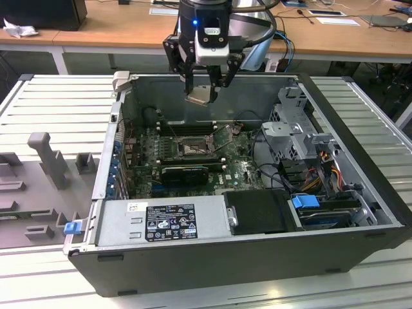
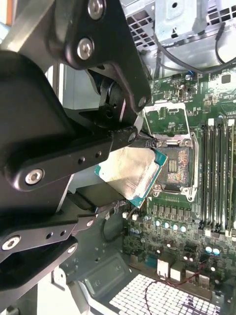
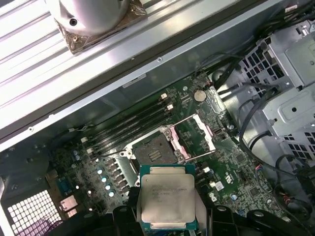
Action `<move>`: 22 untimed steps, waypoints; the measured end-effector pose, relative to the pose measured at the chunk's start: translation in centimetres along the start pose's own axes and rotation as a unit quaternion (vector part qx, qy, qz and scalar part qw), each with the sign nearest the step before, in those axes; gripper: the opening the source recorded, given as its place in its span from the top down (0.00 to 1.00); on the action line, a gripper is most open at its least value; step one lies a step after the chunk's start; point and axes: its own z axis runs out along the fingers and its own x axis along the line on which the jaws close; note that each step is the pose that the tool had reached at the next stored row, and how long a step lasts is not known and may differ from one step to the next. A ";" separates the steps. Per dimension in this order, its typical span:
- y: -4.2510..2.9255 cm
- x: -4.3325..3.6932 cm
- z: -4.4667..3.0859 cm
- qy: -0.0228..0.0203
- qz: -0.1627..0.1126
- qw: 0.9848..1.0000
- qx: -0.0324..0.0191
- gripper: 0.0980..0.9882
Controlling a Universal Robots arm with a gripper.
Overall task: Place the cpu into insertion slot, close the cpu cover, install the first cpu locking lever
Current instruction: 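Place the cpu into insertion slot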
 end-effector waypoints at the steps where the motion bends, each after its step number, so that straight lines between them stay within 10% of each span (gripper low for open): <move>1: 0.00 0.00 0.01 0.000 0.004 1.000 0.000 0.52; 22: -0.01 0.00 0.06 -0.007 0.083 0.997 -0.002 0.52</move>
